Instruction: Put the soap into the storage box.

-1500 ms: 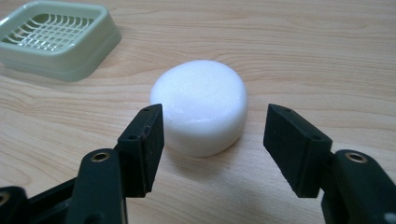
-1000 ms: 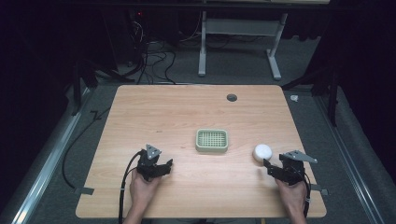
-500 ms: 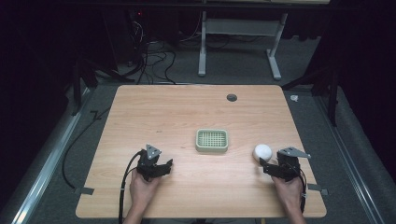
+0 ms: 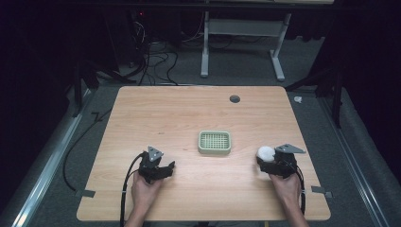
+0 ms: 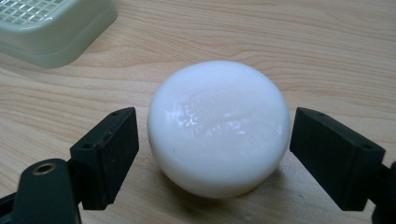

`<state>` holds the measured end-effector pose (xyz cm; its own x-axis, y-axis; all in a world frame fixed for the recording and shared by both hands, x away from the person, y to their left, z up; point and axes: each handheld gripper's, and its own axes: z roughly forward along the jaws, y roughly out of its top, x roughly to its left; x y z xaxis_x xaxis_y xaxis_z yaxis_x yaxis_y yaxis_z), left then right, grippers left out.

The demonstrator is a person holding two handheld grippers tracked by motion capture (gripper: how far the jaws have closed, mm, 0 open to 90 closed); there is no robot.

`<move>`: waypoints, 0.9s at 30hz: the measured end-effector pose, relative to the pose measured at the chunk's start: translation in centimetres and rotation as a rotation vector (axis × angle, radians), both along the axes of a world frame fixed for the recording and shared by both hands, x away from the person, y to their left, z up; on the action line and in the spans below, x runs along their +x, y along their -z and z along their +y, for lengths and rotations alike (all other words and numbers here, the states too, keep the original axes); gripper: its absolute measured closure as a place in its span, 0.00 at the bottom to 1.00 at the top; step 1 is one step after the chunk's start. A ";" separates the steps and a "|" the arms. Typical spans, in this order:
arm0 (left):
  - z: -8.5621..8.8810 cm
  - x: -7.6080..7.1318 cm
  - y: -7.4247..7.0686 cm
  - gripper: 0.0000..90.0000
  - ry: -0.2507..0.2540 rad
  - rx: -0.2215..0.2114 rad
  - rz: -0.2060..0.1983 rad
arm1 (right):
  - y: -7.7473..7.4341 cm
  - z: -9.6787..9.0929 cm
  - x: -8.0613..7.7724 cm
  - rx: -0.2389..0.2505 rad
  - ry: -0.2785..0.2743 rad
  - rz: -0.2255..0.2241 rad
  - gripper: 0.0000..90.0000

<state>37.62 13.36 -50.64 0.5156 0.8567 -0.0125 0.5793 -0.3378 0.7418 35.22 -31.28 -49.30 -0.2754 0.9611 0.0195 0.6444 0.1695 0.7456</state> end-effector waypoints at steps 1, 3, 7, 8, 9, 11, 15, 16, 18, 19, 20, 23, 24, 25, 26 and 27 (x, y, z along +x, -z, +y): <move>0.0 0.0 0.0 0.32 0.000 0.000 0.000 | 0.0 0.1 0.1 -0.002 0.001 0.000 0.18; 0.0 0.0 0.0 0.32 0.000 -0.001 0.000 | 0.0 0.3 0.3 -0.007 0.002 0.002 0.18; 0.0 0.0 0.0 0.32 0.000 0.000 0.000 | 0.0 0.4 0.7 -0.011 0.008 0.004 0.22; 0.0 0.0 0.0 0.32 0.000 -0.001 0.001 | 0.0 0.5 0.8 -0.014 0.011 0.004 0.23; 0.0 0.0 0.0 0.32 0.000 -0.001 0.001 | 0.1 0.5 0.9 -0.019 0.010 0.002 0.23; 0.0 0.0 0.0 0.32 0.000 -0.001 0.001 | 0.1 0.5 0.9 -0.024 0.011 0.004 0.25; 0.0 0.0 0.0 0.32 0.000 -0.001 0.001 | 0.3 0.6 1.0 -0.031 0.012 0.012 0.26; 0.0 0.0 0.0 0.32 0.001 -0.001 0.001 | 0.4 0.6 1.1 -0.033 0.011 0.012 0.26; 0.0 0.0 0.0 0.32 0.000 -0.001 0.000 | 0.4 0.6 1.1 -0.035 0.012 0.015 0.26; 0.0 0.0 0.0 0.32 0.000 -0.001 0.001 | 0.4 0.6 1.1 -0.034 0.011 0.014 0.26; 0.0 0.0 0.0 0.32 0.001 -0.001 0.001 | 0.4 0.6 1.1 -0.036 0.010 0.014 0.26; 0.0 0.0 0.0 0.32 0.000 -0.001 0.001 | 0.4 0.6 1.1 -0.035 0.007 0.013 0.26; 0.0 0.0 0.0 0.32 0.000 -0.001 0.000 | 0.4 0.6 1.1 -0.034 0.006 0.014 0.26; 0.0 0.0 0.0 0.32 0.000 -0.001 0.001 | 0.4 0.6 1.1 -0.034 0.005 0.014 0.26; 0.0 0.0 0.0 0.32 0.000 -0.001 0.001 | 0.4 0.6 1.1 -0.032 0.005 0.015 0.26; 0.0 0.0 0.0 0.32 0.000 -0.001 0.001 | 0.4 0.5 1.1 -0.034 0.002 0.013 0.26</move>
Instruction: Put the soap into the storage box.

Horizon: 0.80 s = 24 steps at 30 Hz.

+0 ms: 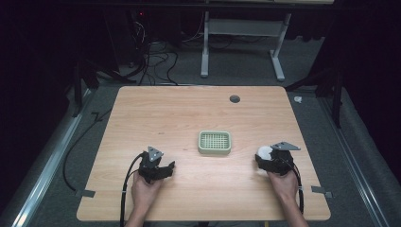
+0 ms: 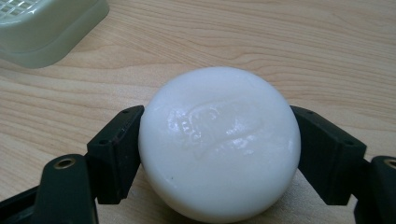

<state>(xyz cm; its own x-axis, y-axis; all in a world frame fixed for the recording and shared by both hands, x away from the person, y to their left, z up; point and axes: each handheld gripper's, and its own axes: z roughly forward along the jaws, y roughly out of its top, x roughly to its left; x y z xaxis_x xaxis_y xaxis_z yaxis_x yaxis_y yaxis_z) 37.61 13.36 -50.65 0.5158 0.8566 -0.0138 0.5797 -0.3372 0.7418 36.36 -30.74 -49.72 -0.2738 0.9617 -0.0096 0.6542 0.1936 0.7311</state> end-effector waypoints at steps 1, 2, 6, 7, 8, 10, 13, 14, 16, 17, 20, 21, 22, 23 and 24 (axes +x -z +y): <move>0.0 0.0 0.0 0.32 0.000 0.000 0.000 | 0.0 0.0 0.0 0.000 -0.002 -0.001 0.26; 0.0 0.0 0.0 0.32 0.000 0.000 0.000 | 0.0 0.0 0.0 0.001 -0.004 -0.001 0.26; 0.0 0.0 0.0 0.32 0.000 0.000 0.000 | 0.0 -0.1 0.0 0.001 -0.011 0.001 0.27; 0.0 0.0 0.0 0.32 0.000 0.000 0.000 | -0.1 -0.1 0.1 0.002 -0.011 0.006 0.27; 0.0 0.0 0.0 0.32 0.000 0.000 0.000 | -0.1 -0.1 0.1 0.001 -0.012 0.007 0.27; 0.0 0.0 0.0 0.32 0.000 0.000 0.000 | -0.1 -0.1 0.1 -0.003 -0.013 0.009 0.27; 0.0 0.0 0.0 0.32 0.000 0.000 0.000 | -0.1 -0.1 0.1 0.003 -0.010 0.008 0.27; 0.0 0.0 0.0 0.32 0.000 0.000 0.000 | -0.1 -0.1 0.1 0.003 -0.012 0.008 0.27; 0.0 0.0 0.0 0.32 0.000 0.000 0.000 | -0.1 -0.1 0.0 0.001 -0.012 0.009 0.27; 0.0 0.0 0.0 0.32 0.000 0.000 0.000 | -0.1 -0.1 0.0 0.001 -0.013 0.009 0.27; 0.0 0.0 0.0 0.32 0.000 0.000 0.000 | -0.2 -0.2 0.0 0.004 -0.012 0.008 0.27; 0.0 0.0 0.0 0.32 0.000 0.000 0.000 | -0.2 -0.2 0.0 0.006 -0.015 0.006 0.27; 0.0 0.0 0.0 0.32 0.000 0.000 0.000 | -0.2 -0.3 0.0 0.013 -0.018 0.003 0.27; 0.0 0.0 0.0 0.32 0.000 0.000 0.000 | -0.3 -0.3 -0.1 0.016 -0.017 0.005 0.27; 0.0 0.0 0.0 0.32 0.000 0.000 0.000 | -0.3 -0.3 -0.1 0.014 -0.018 0.000 0.27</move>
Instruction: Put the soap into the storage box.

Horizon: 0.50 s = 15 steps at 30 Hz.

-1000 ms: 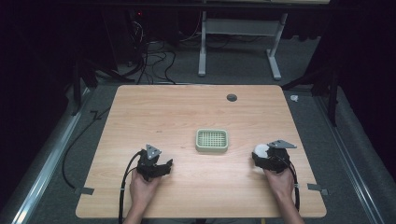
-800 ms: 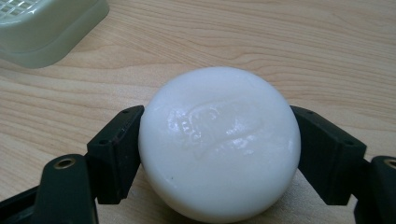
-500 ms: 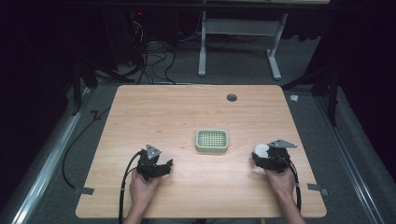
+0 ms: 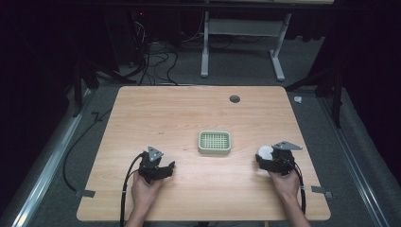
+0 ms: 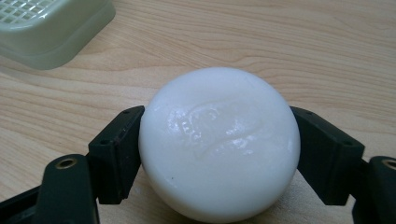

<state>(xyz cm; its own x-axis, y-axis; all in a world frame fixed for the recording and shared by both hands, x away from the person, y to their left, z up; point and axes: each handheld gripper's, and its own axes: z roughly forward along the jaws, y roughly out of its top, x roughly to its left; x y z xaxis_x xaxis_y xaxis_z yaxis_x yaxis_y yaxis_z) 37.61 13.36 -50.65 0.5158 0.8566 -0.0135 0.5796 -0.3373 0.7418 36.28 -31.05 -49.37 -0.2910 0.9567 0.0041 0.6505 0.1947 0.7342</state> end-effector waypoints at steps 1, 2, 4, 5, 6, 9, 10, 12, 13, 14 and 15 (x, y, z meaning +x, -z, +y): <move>0.0 0.0 0.0 0.32 0.000 0.000 0.000 | -0.1 0.0 0.0 0.003 0.000 -0.001 0.27; 0.0 0.0 0.0 0.32 0.000 0.000 0.000 | -0.1 0.0 -0.1 0.004 -0.003 -0.002 0.27; 0.0 0.0 0.0 0.32 0.000 0.000 0.000 | -0.2 0.0 -0.1 0.005 -0.004 -0.005 0.27; 0.0 0.0 0.0 0.32 0.000 0.000 0.000 | -0.2 0.0 -0.2 0.005 -0.007 -0.005 0.27; 0.0 0.0 0.0 0.32 0.000 0.000 0.000 | -0.3 0.1 -0.2 0.005 -0.009 -0.006 0.27; 0.0 0.0 0.0 0.32 0.000 0.000 0.000 | -0.5 0.2 -0.3 0.002 -0.015 -0.009 0.27; 0.0 0.0 0.0 0.32 0.000 0.000 0.000 | -0.7 0.2 -0.3 0.003 -0.019 -0.013 0.27; 0.0 0.0 0.0 0.32 0.000 0.000 0.000 | -1.0 0.3 -0.4 0.002 -0.024 -0.018 0.27; 0.0 0.0 0.0 0.32 0.000 0.000 0.000 | -1.2 0.4 -0.4 0.005 -0.028 -0.023 0.27; 0.0 0.0 0.0 0.32 0.000 0.000 0.000 | -1.4 0.4 -0.4 0.005 -0.030 -0.026 0.27; 0.0 0.0 0.0 0.32 0.000 0.000 0.000 | -1.6 0.5 -0.4 0.009 -0.034 -0.029 0.27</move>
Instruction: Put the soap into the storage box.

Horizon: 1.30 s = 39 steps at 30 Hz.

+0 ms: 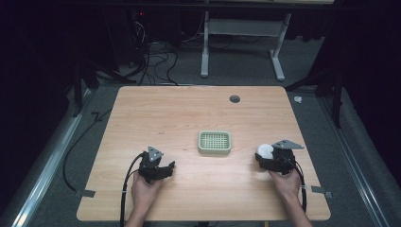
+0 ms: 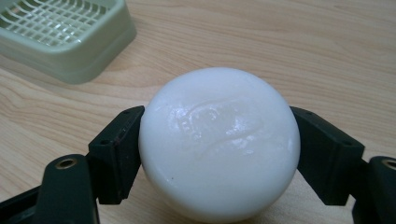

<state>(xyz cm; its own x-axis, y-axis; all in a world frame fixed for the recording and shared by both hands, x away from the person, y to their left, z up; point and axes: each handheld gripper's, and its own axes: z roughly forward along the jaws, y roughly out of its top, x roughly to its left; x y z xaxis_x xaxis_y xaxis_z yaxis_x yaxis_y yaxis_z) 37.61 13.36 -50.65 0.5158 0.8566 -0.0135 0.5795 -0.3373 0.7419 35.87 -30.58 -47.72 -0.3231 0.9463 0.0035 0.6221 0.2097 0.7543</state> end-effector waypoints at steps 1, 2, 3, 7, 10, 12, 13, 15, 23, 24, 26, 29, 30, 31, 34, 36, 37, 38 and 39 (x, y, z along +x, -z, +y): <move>0.0 0.0 0.0 0.32 0.000 0.000 0.000 | -0.2 0.1 0.0 0.000 -0.001 0.003 0.27; 0.0 0.0 0.0 0.32 0.000 0.000 0.000 | -0.4 0.1 0.0 0.008 -0.003 -0.003 0.27; 0.0 0.0 0.0 0.32 0.000 0.000 0.000 | -0.6 0.2 0.0 0.013 -0.008 -0.001 0.27; 0.0 0.0 0.0 0.32 0.000 0.000 0.000 | -1.3 0.8 0.0 0.008 -0.029 -0.011 0.27; 0.0 0.0 0.0 0.32 0.000 0.000 0.000 | -1.8 1.2 0.0 0.012 -0.048 -0.018 0.27; 0.0 0.0 0.0 0.32 0.001 -0.001 0.000 | -2.1 1.5 0.1 0.017 -0.058 -0.018 0.27; 0.0 0.0 0.0 0.32 0.002 -0.001 0.000 | -2.3 1.6 0.1 0.017 -0.062 -0.019 0.27; 0.0 0.0 0.0 0.32 0.002 -0.001 0.000 | -2.5 1.9 0.2 0.021 -0.071 -0.022 0.27; 0.0 0.0 0.0 0.32 0.002 -0.001 0.000 | -3.2 3.2 0.9 0.049 -0.106 -0.021 0.27; 0.0 0.0 0.0 0.32 0.002 -0.001 0.000 | -3.3 3.4 1.0 0.048 -0.113 -0.022 0.27; 0.0 0.0 0.0 0.32 0.003 -0.001 -0.001 | -3.6 3.8 1.1 0.051 -0.126 -0.023 0.27; 0.0 0.0 0.0 0.32 0.003 -0.001 0.000 | -3.9 4.5 1.4 0.061 -0.146 -0.027 0.27; 0.0 0.0 0.0 0.32 0.003 -0.001 -0.001 | -4.0 4.7 1.5 0.064 -0.149 -0.028 0.27; 0.0 0.0 0.0 0.32 0.003 -0.001 -0.001 | -4.1 4.9 1.6 0.063 -0.157 -0.029 0.27; 0.0 0.0 0.0 0.32 0.003 -0.001 0.000 | -4.4 5.6 2.0 0.068 -0.177 -0.029 0.27; 0.0 0.0 0.0 0.32 0.003 -0.001 0.000 | -4.6 6.1 2.3 0.076 -0.187 -0.027 0.27; 0.0 0.0 0.0 0.32 0.003 -0.001 -0.001 | -4.7 6.3 2.4 0.074 -0.194 -0.028 0.27; 0.0 0.0 0.0 0.32 0.003 -0.001 -0.001 | -4.8 6.6 2.5 0.070 -0.199 -0.028 0.27; 0.0 0.0 0.0 0.32 0.003 -0.001 -0.001 | -4.8 6.9 2.7 0.069 -0.210 -0.029 0.27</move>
<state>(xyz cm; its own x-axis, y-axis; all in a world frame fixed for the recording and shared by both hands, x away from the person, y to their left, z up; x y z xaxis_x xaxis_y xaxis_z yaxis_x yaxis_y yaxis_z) 37.59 13.34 -50.65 0.5185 0.8549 -0.0141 0.5780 -0.3383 0.7426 38.57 -23.72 -42.89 -0.5139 0.8562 0.0534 0.5477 0.2796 0.7885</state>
